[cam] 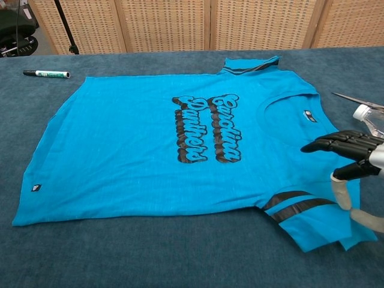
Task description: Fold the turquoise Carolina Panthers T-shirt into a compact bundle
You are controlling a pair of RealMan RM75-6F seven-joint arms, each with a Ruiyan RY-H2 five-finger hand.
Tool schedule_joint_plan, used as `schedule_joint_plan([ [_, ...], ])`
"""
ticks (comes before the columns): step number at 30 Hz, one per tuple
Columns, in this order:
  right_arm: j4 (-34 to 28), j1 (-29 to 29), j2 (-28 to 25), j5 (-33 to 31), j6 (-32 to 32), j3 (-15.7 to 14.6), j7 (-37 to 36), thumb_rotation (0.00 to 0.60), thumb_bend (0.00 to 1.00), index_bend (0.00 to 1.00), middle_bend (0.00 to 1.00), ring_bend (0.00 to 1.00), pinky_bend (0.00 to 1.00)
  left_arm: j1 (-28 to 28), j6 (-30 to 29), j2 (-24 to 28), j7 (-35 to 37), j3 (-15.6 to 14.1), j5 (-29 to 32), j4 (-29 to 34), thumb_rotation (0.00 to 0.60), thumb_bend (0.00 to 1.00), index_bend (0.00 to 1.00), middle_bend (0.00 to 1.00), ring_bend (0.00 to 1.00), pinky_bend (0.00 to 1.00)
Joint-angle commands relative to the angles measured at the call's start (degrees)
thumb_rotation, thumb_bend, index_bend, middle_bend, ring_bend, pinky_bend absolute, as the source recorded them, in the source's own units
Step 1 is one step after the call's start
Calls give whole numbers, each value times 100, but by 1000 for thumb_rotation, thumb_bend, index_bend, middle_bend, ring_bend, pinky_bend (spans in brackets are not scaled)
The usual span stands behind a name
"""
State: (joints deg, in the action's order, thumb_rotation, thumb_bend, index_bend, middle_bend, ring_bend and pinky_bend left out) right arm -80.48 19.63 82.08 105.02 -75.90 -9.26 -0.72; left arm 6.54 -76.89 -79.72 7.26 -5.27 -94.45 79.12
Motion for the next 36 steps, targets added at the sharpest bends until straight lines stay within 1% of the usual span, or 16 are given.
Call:
schedule_joint_plan([
  [1, 12, 2, 7, -7, 10, 5, -10, 600, 440, 647, 107, 0, 0, 99, 188, -134, 5, -17, 37, 23, 600, 255, 209, 0, 0, 0],
  [6, 23, 1, 19, -18, 18, 14, -6, 600, 440, 648, 107, 0, 0, 168, 348, -331, -44, -50, 94, -36, 600, 261, 210, 0, 0, 0],
  [28, 13, 4, 4, -62, 40, 43, -13, 600, 440, 651, 108, 0, 0, 387, 680, -694, -160, -58, 291, -100, 600, 309, 223, 0, 0, 0],
  [36, 4, 5, -5, -65, 33, 47, -32, 600, 440, 653, 107, 0, 0, 408, 661, -854, -231, -19, 346, -185, 600, 362, 288, 0, 0, 0],
])
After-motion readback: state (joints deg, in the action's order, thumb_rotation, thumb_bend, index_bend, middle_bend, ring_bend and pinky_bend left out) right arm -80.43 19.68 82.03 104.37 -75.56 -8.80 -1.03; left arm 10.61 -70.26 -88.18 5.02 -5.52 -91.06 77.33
